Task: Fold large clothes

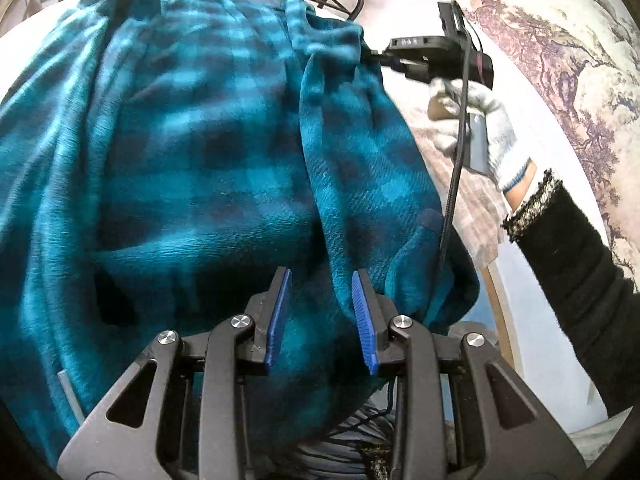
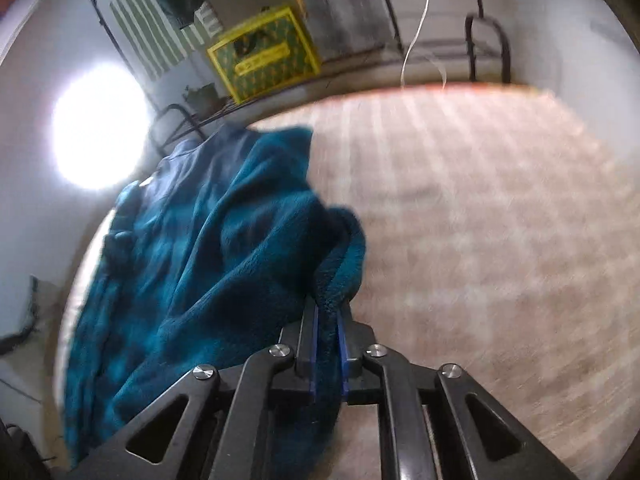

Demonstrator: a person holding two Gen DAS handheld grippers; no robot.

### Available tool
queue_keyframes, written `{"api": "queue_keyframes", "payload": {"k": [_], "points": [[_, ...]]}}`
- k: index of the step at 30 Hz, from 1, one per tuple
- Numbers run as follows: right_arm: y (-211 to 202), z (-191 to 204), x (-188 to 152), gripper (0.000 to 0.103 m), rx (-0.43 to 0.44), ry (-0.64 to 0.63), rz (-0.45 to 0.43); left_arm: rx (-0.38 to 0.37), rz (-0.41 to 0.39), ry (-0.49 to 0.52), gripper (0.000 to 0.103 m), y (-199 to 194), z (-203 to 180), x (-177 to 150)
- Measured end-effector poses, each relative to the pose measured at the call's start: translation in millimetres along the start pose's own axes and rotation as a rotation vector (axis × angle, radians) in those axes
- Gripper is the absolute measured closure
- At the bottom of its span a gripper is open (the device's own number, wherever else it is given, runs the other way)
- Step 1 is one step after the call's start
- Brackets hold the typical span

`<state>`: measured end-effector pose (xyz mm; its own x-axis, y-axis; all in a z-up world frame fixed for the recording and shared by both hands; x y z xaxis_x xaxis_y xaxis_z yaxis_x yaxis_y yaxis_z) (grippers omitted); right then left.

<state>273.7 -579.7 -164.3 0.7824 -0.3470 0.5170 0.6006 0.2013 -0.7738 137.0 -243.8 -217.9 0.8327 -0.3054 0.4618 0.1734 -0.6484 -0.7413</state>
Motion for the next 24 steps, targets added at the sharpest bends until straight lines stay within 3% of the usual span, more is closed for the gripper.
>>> {"api": "queue_keyframes", "payload": {"k": [2, 3, 11, 17, 18, 19, 20, 24], "points": [[-11, -8, -4, 0.071, 0.034, 0.046, -0.011, 0.012, -0.017, -0.001, 0.073, -10, 1, 1], [-20, -10, -5, 0.069, 0.05, 0.06, -0.027, 0.016, -0.029, -0.002, 0.073, -16, 2, 1], [-144, 19, -30, 0.064, 0.21, 0.056, -0.187, 0.024, -0.153, 0.003, 0.073, -92, -2, 8], [-254, 59, -83, 0.064, 0.295, 0.021, -0.299, -0.019, -0.228, 0.031, 0.073, -153, -18, 16], [-275, 69, -97, 0.063, 0.303, 0.009, -0.318, -0.028, -0.234, 0.038, 0.069, -159, -21, 17], [-285, 73, -105, 0.06, 0.302, 0.001, -0.326, -0.046, -0.238, 0.053, 0.059, -170, -27, 19], [-300, 81, -117, 0.053, 0.291, -0.01, -0.34, -0.056, -0.241, 0.059, 0.053, -175, -30, 20], [-329, 103, -155, 0.05, 0.241, -0.027, -0.357, -0.109, -0.245, 0.048, 0.05, -192, -38, 22]]}}
Point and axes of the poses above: each gripper's, at about its wrist camera, not at the fingertips, and y roughly the way its jaws point, z to its left, x to its top, the point moved 2 cm from there along y, roughly the way its jaws point, and after that the axes turned 1 degree about -z, right-handed, at the moved point
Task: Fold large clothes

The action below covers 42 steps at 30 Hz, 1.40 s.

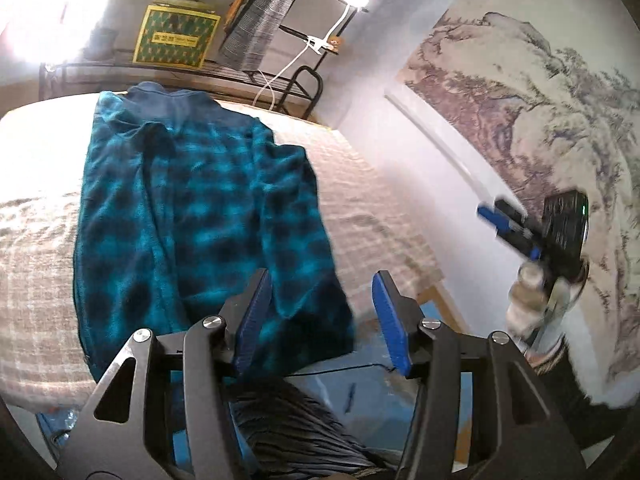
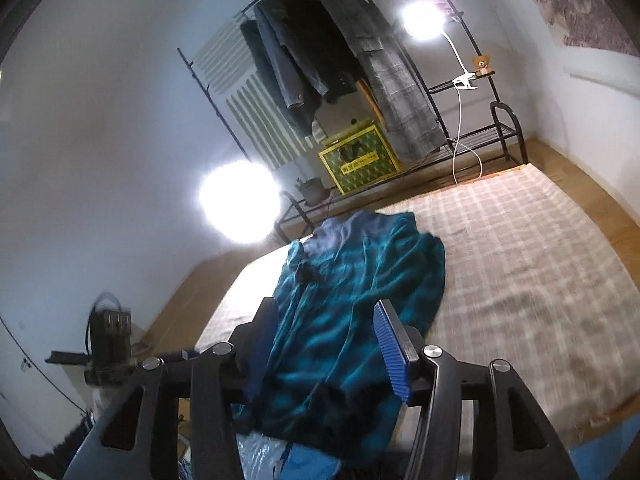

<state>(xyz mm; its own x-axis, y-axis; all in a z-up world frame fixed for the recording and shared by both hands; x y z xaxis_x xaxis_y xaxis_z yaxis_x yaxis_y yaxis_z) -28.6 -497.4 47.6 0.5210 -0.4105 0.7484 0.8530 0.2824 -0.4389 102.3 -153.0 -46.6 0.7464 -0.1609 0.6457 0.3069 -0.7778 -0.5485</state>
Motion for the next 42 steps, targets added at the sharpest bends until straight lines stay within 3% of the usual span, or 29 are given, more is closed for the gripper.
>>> {"api": "queue_keyframes", "payload": {"k": [5, 7, 11, 16, 20, 24, 27, 29, 30, 31, 33, 36, 40, 42], "points": [[-9, 22, -31, 0.05, -0.072, 0.005, 0.012, -0.063, 0.035, 0.03, 0.047, 4, -13, 2], [-6, 26, -39, 0.05, -0.089, 0.029, 0.026, -0.098, 0.068, 0.057, 0.041, 16, -16, 1], [-3, 36, -48, 0.05, -0.167, 0.041, 0.039, -0.128, 0.168, 0.131, 0.041, 53, -20, -4], [-13, 55, -56, 0.05, -0.241, 0.041, 0.025, -0.159, 0.315, 0.383, 0.041, 102, -46, -15], [-24, 67, -55, 0.05, -0.276, 0.047, 0.004, -0.108, 0.388, 0.519, 0.041, 135, -47, -23], [-35, 78, -59, 0.047, -0.308, 0.046, 0.006, -0.117, 0.405, 0.532, 0.041, 155, -39, -19], [-32, 81, -64, 0.045, -0.31, 0.012, 0.056, -0.167, 0.426, 0.481, 0.041, 166, -38, -22], [-25, 79, -69, 0.043, -0.309, -0.027, 0.092, -0.157, 0.439, 0.496, 0.041, 176, -40, -27], [-21, 77, -73, 0.042, -0.301, -0.04, 0.109, -0.156, 0.444, 0.497, 0.051, 178, -40, -30], [-15, 73, -78, 0.04, -0.288, -0.053, 0.129, -0.156, 0.451, 0.492, 0.076, 180, -39, -33], [-1, 62, -89, 0.04, -0.262, -0.075, 0.17, -0.129, 0.444, 0.473, 0.1, 181, -33, -36], [32, 41, -110, 0.04, -0.222, -0.111, 0.242, -0.108, 0.379, 0.411, 0.101, 168, -21, -32], [76, 25, -136, 0.04, -0.175, -0.173, 0.314, -0.13, 0.275, 0.246, 0.102, 137, 3, -17], [95, 21, -149, 0.039, -0.119, -0.17, 0.34, -0.14, 0.245, 0.211, 0.102, 127, 9, -12]]}}
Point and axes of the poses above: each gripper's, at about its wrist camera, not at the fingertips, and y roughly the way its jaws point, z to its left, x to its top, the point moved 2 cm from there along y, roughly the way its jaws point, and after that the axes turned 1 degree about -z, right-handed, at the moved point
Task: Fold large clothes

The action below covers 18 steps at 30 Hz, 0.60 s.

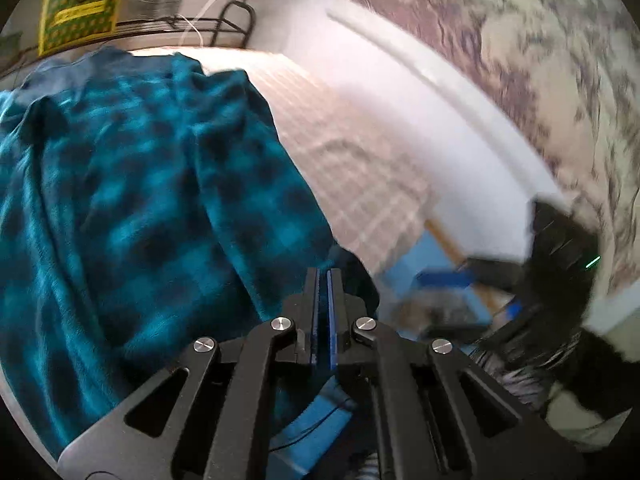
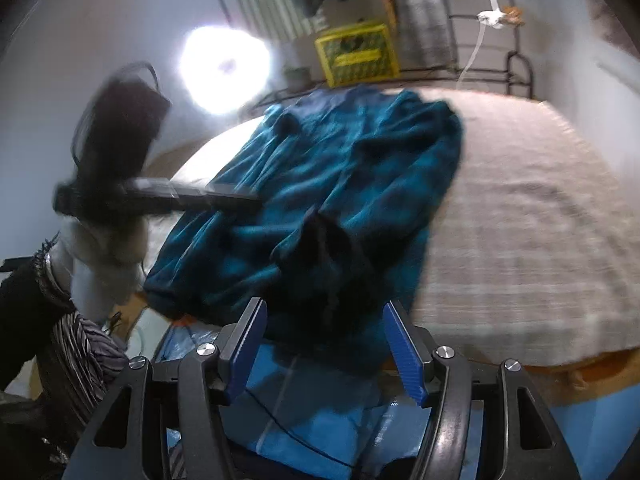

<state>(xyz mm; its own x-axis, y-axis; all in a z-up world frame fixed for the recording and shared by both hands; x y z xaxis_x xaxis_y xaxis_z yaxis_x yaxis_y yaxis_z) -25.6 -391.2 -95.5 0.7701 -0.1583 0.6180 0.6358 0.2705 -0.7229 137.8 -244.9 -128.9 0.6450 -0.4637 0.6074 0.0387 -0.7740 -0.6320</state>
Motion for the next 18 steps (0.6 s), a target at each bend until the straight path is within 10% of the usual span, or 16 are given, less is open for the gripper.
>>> {"api": "queue_keyframes", "payload": {"k": [6, 9, 12, 18], "points": [[41, 3, -9, 0.034, -0.059, -0.097, 0.047, 0.004, -0.003, -0.064, 0.1, 5, 15, 5], [52, 5, -8, 0.037, -0.097, -0.144, 0.054, -0.015, 0.024, -0.097, 0.081, 23, 19, 4], [66, 2, -4, 0.091, -0.147, -0.176, 0.097, -0.044, 0.052, -0.135, 0.081, 40, 27, 5], [20, 20, 15, 0.102, -0.425, -0.4, -0.033, -0.047, 0.157, -0.158, 0.081, 67, 35, -7]]}}
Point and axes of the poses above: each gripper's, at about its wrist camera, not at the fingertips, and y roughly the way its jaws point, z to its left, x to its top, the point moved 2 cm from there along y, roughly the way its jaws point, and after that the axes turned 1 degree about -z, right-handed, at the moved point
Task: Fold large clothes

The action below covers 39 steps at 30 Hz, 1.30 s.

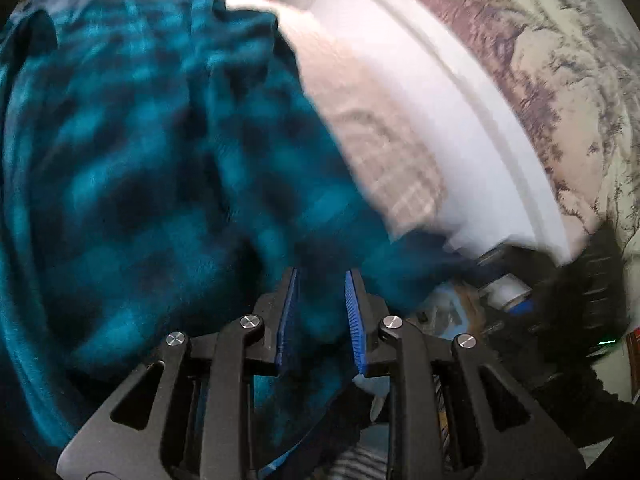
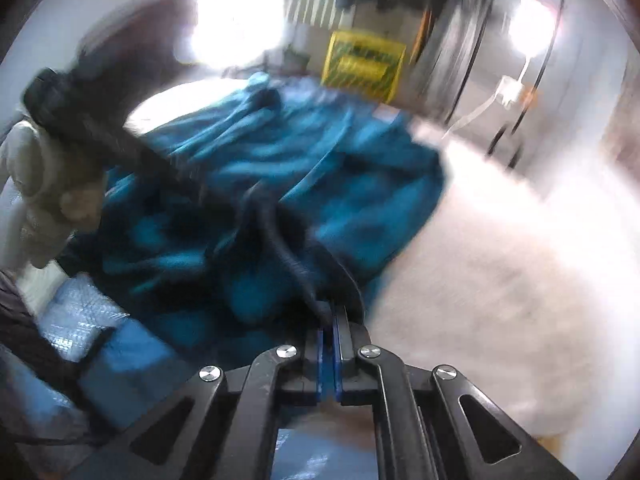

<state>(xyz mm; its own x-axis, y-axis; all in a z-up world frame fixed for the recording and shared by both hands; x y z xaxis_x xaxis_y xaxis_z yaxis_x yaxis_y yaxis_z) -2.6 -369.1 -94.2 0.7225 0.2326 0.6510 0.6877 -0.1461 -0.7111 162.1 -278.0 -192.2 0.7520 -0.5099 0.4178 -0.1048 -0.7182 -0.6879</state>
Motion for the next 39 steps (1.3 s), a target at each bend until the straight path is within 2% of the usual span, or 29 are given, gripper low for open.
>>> {"api": "queue_keyframes", "payload": {"k": [2, 3, 4, 5, 9, 11, 13, 14, 17, 22, 25, 28, 31, 35, 39], "points": [[-25, -3, 8, 0.102, -0.092, -0.073, -0.074, 0.018, 0.02, -0.005, 0.081, 7, 3, -5], [-38, -2, 9, 0.1, -0.103, -0.11, -0.116, 0.022, 0.027, -0.001, 0.081, 9, 4, -6], [-48, -1, 8, 0.09, -0.076, -0.126, -0.138, 0.031, 0.033, 0.01, 0.081, 8, 3, -7], [-53, 1, 4, 0.076, -0.02, -0.128, -0.139, 0.043, 0.03, 0.027, 0.081, 6, 1, -8], [-62, 8, -22, 0.071, 0.186, -0.088, -0.136, 0.051, -0.029, 0.011, 0.081, -16, 5, -3], [-62, 1, -30, 0.064, 0.267, -0.01, -0.118, 0.054, -0.071, -0.037, 0.079, -28, 15, 1], [-63, -11, -30, 0.059, 0.328, 0.062, -0.119, 0.05, -0.099, -0.097, 0.062, -32, 26, 6], [-63, -15, -32, 0.058, 0.34, 0.094, -0.129, 0.039, -0.105, -0.124, 0.059, -31, 29, 7], [-58, -42, -32, 0.058, 0.325, 0.22, -0.137, 0.002, -0.094, -0.189, 0.058, -17, 35, 13], [-51, -81, -16, 0.057, 0.308, 0.379, -0.176, 0.001, -0.072, -0.199, 0.058, 12, 33, 22], [-44, -101, 0, 0.041, 0.283, 0.451, -0.201, -0.009, -0.089, -0.222, 0.058, 24, 33, 28], [-25, -118, 16, 0.041, 0.31, 0.511, -0.204, -0.009, -0.092, -0.231, 0.066, 30, 33, 32], [-1, -138, 37, 0.04, 0.321, 0.555, -0.193, 0.01, -0.1, -0.219, 0.066, 22, 28, 35], [32, -167, 61, 0.037, 0.283, 0.576, -0.187, 0.012, -0.165, -0.189, 0.066, -16, 20, 43], [71, -198, 62, 0.037, 0.318, 0.667, -0.152, 0.081, -0.224, -0.099, 0.066, -40, 4, 36]]}}
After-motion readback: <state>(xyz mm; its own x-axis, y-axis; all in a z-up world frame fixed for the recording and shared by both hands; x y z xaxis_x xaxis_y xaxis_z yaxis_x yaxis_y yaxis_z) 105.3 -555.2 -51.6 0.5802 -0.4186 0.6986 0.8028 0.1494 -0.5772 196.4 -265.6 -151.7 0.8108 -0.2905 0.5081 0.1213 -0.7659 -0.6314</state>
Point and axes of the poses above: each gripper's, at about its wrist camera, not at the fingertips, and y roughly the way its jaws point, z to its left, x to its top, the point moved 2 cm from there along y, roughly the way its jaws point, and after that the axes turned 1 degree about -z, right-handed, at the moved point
